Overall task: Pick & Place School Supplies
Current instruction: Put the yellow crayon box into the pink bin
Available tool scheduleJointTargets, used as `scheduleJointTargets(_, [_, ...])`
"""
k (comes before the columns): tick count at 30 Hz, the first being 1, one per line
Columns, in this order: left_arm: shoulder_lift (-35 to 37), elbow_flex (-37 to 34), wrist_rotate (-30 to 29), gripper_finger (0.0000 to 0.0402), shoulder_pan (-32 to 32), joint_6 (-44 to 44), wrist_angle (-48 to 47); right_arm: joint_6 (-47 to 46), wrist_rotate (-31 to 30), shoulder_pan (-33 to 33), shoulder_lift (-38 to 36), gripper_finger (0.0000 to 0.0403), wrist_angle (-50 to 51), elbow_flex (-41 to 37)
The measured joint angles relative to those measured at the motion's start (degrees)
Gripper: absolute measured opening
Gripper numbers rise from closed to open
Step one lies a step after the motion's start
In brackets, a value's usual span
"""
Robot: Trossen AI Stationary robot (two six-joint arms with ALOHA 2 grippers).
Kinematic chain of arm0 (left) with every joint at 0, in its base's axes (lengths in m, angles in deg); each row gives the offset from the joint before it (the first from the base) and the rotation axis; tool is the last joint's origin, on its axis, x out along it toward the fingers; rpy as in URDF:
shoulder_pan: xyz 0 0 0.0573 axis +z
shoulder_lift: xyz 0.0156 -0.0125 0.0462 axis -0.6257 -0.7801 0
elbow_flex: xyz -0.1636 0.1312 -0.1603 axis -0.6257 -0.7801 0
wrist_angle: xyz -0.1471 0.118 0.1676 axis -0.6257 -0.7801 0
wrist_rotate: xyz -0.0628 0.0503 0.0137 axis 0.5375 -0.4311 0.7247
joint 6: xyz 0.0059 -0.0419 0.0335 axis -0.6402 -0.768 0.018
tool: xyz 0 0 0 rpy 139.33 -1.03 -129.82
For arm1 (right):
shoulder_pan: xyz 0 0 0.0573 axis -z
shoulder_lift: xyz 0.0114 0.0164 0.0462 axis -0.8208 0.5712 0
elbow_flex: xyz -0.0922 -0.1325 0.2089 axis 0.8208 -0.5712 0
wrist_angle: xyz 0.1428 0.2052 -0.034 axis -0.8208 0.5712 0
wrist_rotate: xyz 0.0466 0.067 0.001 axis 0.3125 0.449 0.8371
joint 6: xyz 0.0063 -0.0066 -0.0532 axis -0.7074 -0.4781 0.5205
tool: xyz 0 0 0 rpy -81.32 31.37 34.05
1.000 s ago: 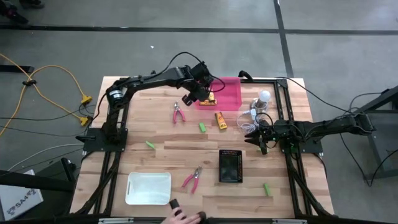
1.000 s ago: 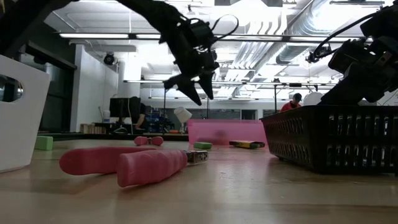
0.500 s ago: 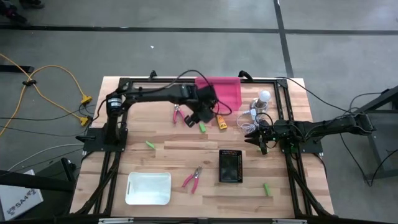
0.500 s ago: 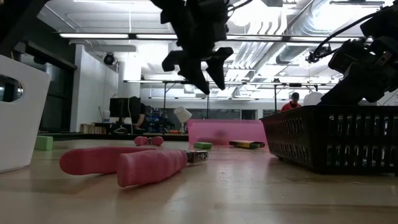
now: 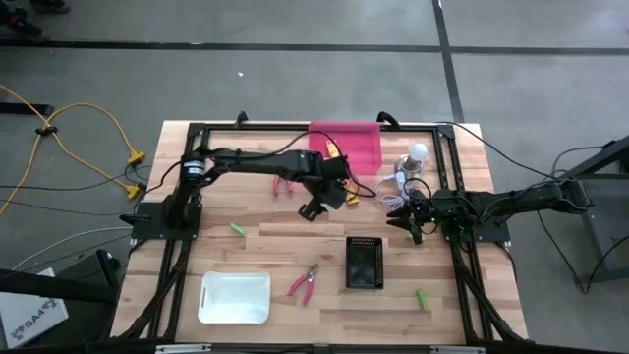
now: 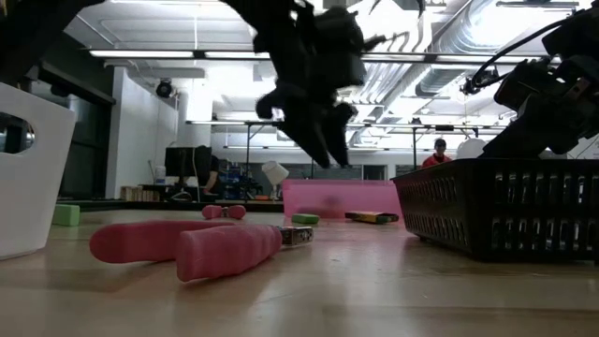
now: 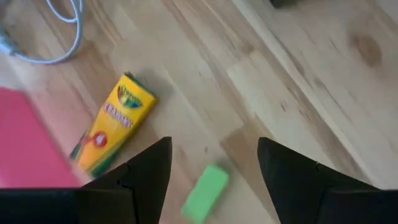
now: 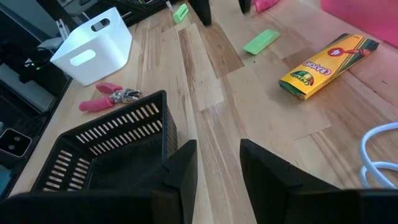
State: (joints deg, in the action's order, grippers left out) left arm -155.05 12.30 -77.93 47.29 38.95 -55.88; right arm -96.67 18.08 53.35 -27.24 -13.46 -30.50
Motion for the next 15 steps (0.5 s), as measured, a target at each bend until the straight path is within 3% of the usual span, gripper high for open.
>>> scheduleJointTargets(3, [-1.4, 0.0, 2.8, 0.0230, 0.6, -1.3, 3.6, 0.0, 0.0, 0.0, 0.0, 0.0110, 0.0, 0.0])
scheduleJointTargets(15, [-4.7, 0.0, 1.5, 0.0230, 1.5, 3.2, 10.4, 0.0, 0.0, 0.0, 0.1, 0.0110, 0.1, 0.0])
